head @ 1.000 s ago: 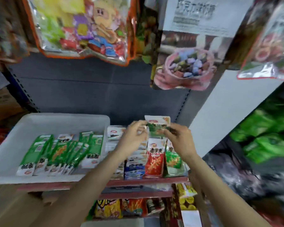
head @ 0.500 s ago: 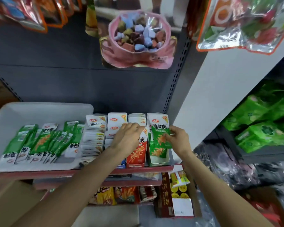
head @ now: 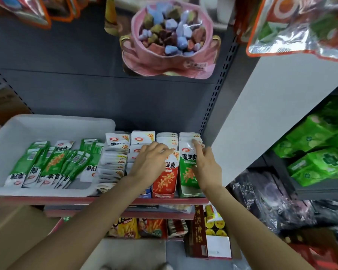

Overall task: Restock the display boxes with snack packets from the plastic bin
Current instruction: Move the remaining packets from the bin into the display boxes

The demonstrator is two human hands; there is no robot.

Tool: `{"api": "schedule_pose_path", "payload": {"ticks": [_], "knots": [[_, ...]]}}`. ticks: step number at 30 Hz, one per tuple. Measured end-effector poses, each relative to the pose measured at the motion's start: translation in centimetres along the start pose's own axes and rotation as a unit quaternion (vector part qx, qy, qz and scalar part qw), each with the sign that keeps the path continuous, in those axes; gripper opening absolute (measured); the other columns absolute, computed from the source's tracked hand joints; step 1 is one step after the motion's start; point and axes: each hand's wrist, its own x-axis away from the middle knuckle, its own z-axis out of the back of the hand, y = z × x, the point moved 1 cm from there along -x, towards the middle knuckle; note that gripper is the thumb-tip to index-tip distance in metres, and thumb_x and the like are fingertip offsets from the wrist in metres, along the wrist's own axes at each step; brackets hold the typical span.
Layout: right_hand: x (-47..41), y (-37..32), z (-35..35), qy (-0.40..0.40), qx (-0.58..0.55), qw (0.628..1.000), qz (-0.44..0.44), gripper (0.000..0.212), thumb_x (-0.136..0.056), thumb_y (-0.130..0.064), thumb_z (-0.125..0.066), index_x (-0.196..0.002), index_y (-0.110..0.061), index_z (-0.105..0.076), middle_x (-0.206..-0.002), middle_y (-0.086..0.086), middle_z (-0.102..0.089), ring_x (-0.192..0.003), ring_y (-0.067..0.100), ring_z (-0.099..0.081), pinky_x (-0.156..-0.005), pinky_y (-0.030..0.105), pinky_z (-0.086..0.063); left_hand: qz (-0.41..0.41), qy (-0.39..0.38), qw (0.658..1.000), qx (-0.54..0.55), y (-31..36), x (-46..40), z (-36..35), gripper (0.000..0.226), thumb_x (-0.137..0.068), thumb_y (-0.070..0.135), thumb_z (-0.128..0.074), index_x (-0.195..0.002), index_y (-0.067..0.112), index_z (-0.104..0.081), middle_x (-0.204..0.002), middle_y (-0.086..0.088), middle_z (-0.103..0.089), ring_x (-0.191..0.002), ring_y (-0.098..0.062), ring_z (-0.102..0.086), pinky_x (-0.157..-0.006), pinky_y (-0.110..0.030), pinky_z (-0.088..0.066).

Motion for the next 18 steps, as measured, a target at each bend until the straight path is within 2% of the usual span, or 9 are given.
{"api": "schedule_pose_path", "payload": {"ticks": [2, 5, 8, 10, 12, 14, 18], "knots": [[-0.2, 0.0, -0.1, -0.009, 0.037, 0.999, 0.020, 0.070, -0.079, -0.004, -0.067, -0.136, -0.024, -0.031, -0.118, 0.007, -0.039, -0.100, 0.026, -0.051, -0.058, 0.031, -0.045, -0.004, 0.007, 1.000, -0.002, -0.1, 0.1, 0.2, 0.049, -0.091, 0.009, -0.053, -0.138, 0.021, -0.046, -0.134, 0.001, -0.051, -0.125, -0.018, -0.041, -0.101, -0.034, -0.030], [-0.5, -0.3, -0.4, 0.003, 0.052, 0.998, 0.033, 0.066, -0.070, -0.001, -0.075, -0.126, -0.017, -0.043, -0.123, 0.012, -0.041, -0.106, 0.027, -0.048, -0.071, 0.030, -0.051, -0.007, 0.016, 1.000, 0.014, -0.2, 0.0, 0.2, 0.046, -0.094, 0.015, -0.047, -0.140, 0.022, -0.043, -0.136, 0.004, -0.048, -0.127, -0.015, -0.037, -0.103, -0.031, -0.026], [-1.0, -1.2, -0.1, 0.041, 0.061, 0.996, 0.041, 0.065, -0.060, -0.004, -0.083, -0.118, -0.013, -0.054, -0.124, 0.019, -0.047, -0.105, 0.033, -0.052, -0.077, 0.037, -0.053, -0.026, 0.040, 0.998, 0.040, -0.5, 0.1, 1.0, 0.040, -0.090, 0.016, -0.056, -0.130, 0.019, -0.055, -0.126, 0.003, -0.056, -0.119, -0.018, -0.046, -0.100, -0.037, -0.036], [-1.3, -2.5, 0.8, 0.062, 0.011, 0.997, 0.055, 0.054, -0.069, -0.010, -0.079, -0.117, -0.008, -0.056, -0.125, 0.020, -0.048, -0.109, 0.036, -0.050, -0.084, 0.042, -0.052, -0.031, 0.086, 0.994, 0.056, -1.2, 0.3, 1.3, 0.034, -0.083, 0.013, -0.066, -0.117, 0.016, -0.064, -0.113, 0.001, -0.064, -0.108, -0.020, -0.055, -0.090, -0.041, -0.046], [-1.8, -4.6, 1.9, 0.075, -0.052, 0.993, 0.075, 0.038, -0.083, -0.012, -0.067, -0.119, -0.007, -0.056, -0.124, 0.015, -0.049, -0.111, 0.031, -0.048, -0.091, 0.038, -0.047, -0.005, 0.131, 0.988, 0.076, -2.4, 0.6, 1.7, 0.033, -0.082, 0.014, -0.065, -0.114, 0.016, -0.064, -0.111, 0.001, -0.064, -0.106, -0.017, -0.053, -0.088, -0.038, -0.044], [-2.4, -7.4, 2.9, 0.093, -0.082, 0.984, 0.124, 0.027, -0.087, -0.010, -0.060, -0.114, -0.007, -0.060, -0.117, 0.013, -0.053, -0.105, 0.028, -0.052, -0.087, 0.032, -0.046, 0.038, 0.164, 0.980, 0.104, -4.0, 1.3, 2.4, 0.030, -0.083, 0.014, -0.062, -0.114, 0.015, -0.063, -0.109, 0.000, -0.064, -0.104, -0.014, -0.049, -0.088, -0.036, -0.042], [-3.0, -14.3, 3.3, 0.081, -0.137, 0.965, 0.211, 0.023, -0.083, -0.007, -0.054, -0.104, -0.005, -0.064, -0.105, 0.014, -0.057, -0.092, 0.030, -0.058, -0.075, 0.032, -0.050, 0.134, 0.198, 0.959, 0.154, -9.1, 3.9, 3.4, 0.027, -0.083, 0.010, -0.056, -0.108, 0.010, -0.065, -0.105, -0.006, -0.065, -0.099, -0.025, -0.057, -0.086, -0.039, -0.046]]}}
